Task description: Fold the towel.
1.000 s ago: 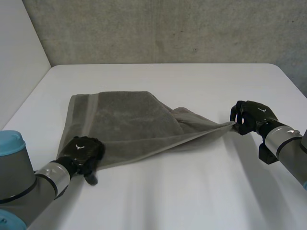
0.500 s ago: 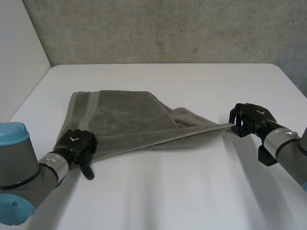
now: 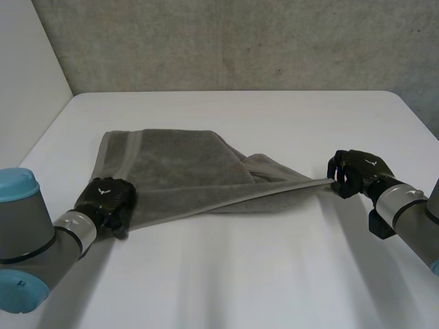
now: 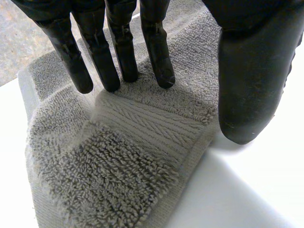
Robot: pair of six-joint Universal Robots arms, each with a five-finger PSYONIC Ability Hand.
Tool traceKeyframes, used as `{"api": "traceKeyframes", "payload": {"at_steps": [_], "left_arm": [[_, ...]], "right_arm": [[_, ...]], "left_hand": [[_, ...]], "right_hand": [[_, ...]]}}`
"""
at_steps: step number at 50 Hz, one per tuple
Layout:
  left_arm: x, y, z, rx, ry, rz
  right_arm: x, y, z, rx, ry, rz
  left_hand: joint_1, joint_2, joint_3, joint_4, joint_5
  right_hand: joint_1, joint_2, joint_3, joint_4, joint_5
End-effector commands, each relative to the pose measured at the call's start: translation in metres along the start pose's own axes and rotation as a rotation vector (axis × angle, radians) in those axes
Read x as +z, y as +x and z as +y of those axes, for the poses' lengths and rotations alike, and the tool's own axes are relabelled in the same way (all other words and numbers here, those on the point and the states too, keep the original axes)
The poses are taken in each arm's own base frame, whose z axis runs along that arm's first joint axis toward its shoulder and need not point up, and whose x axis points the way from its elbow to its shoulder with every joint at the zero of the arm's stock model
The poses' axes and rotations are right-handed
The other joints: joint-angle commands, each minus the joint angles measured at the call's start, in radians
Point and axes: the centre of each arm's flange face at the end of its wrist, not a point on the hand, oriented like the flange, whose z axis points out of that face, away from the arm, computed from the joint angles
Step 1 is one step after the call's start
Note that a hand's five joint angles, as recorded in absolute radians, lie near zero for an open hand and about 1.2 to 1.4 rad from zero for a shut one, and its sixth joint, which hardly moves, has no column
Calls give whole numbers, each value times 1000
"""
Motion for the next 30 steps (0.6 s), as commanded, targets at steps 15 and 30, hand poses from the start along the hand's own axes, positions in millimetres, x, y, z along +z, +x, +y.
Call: {"api": "traceKeyframes", "payload": {"at_steps": [15, 30], "left_arm": [[8, -3, -2, 10, 33, -11], [2, 1, 1, 5, 14, 3]], "right_arm": [[1, 0, 1, 0, -3, 0], [0, -1, 1, 1, -5, -20]], "left_hand": [[298, 279, 273, 281, 301], [-4, -23, -29, -21, -1]], "right_hand": [[57, 68, 54, 49, 58], [57, 68, 54, 49, 58]]}}
